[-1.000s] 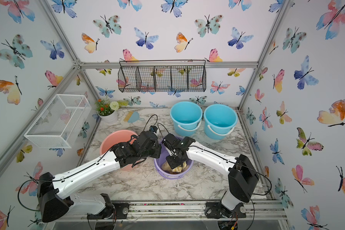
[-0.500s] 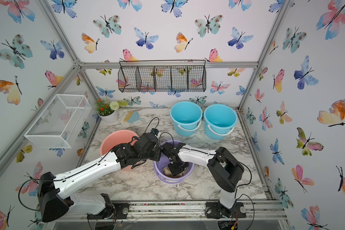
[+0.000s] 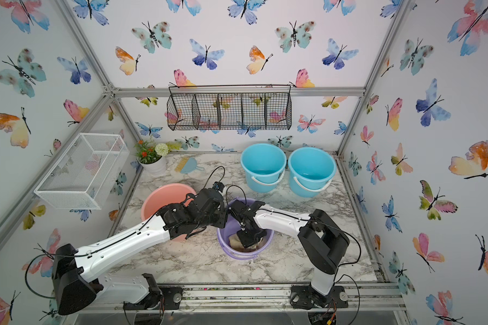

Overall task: Wipe the inside of the bucket with a cloth
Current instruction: Wipe the dirt from the inside of the bucket.

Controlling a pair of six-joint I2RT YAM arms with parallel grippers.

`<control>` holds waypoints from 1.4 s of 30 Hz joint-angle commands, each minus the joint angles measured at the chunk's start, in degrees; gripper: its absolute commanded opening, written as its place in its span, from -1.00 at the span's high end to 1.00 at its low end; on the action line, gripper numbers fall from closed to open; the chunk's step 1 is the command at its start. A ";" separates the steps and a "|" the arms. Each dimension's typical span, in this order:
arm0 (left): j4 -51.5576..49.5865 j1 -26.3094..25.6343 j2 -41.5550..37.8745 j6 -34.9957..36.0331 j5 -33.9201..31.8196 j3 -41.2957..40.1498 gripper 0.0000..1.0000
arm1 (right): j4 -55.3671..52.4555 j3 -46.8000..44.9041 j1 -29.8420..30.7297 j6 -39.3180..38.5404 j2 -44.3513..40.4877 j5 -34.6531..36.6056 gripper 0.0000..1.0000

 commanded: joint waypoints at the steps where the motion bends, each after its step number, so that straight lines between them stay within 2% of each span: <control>1: 1.39 -0.17 -2.11 1.66 -5.23 0.05 1.00 | -8.00 2.93 -0.39 2.73 -5.84 -1.61 0.97; 9: 4.41 -0.38 -3.89 4.94 -10.78 -1.26 1.00 | -16.35 7.87 -0.39 6.56 -15.62 -4.95 0.97; 19: 8.81 -0.73 -3.28 6.45 -9.76 -2.56 1.00 | -12.50 5.23 -0.39 8.87 -19.87 -13.49 0.97; 29: 11.26 -1.60 -3.28 4.89 -7.55 -3.17 1.00 | -2.66 -1.65 -0.39 6.86 -12.13 -19.56 0.97; 37: 11.27 -2.05 -3.87 4.60 -6.99 -3.47 1.00 | 3.72 -2.41 -0.39 4.64 -1.31 -20.11 0.96; 42: 11.24 -2.25 -4.31 4.25 -7.04 -3.91 1.00 | 6.89 -3.02 -0.39 4.59 4.51 -17.30 0.97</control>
